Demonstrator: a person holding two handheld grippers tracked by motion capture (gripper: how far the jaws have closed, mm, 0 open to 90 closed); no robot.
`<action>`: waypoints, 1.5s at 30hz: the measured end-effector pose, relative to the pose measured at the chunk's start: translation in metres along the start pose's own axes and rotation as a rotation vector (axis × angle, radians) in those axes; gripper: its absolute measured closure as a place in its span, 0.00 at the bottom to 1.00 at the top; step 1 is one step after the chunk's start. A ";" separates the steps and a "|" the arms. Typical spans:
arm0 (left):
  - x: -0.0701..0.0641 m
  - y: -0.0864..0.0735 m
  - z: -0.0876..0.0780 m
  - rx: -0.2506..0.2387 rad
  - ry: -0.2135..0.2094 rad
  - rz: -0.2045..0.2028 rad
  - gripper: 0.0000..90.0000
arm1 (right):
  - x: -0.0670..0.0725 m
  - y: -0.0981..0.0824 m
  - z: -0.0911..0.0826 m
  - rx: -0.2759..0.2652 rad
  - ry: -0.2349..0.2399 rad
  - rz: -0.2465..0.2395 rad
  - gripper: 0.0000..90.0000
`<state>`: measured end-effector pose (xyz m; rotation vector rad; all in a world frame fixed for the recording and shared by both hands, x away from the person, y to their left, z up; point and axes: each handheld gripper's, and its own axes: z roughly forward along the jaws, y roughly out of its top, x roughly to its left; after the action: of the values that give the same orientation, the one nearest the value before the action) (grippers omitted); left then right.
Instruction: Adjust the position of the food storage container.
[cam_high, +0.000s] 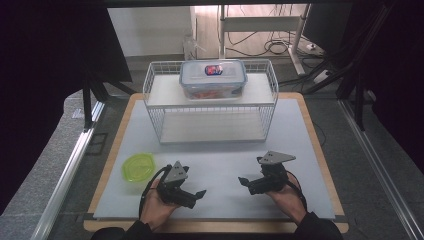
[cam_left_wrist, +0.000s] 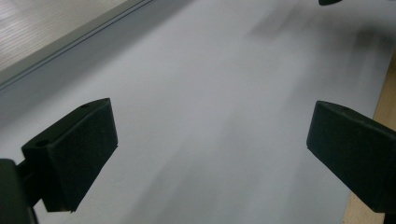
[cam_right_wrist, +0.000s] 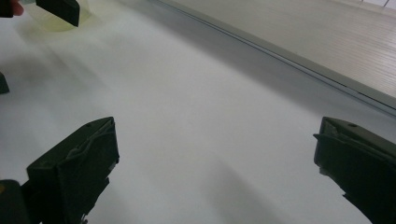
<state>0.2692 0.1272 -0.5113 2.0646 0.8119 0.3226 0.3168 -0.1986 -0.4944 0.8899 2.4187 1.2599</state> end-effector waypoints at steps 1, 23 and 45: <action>0.002 0.000 -0.002 0.002 0.015 -0.003 0.07 | 0.000 0.000 0.001 0.000 -0.001 0.001 0.00; 0.094 -0.025 -0.087 -0.021 0.273 -0.239 1.00 | -0.001 -0.004 0.009 0.058 0.005 -0.030 0.03; 0.133 -0.077 -0.119 0.037 0.452 -0.437 1.00 | -0.001 -0.007 0.013 0.095 0.006 -0.045 0.03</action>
<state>0.2774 0.3216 -0.5123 1.8033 1.5186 0.5380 0.3209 -0.1936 -0.5076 0.8526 2.5068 1.1422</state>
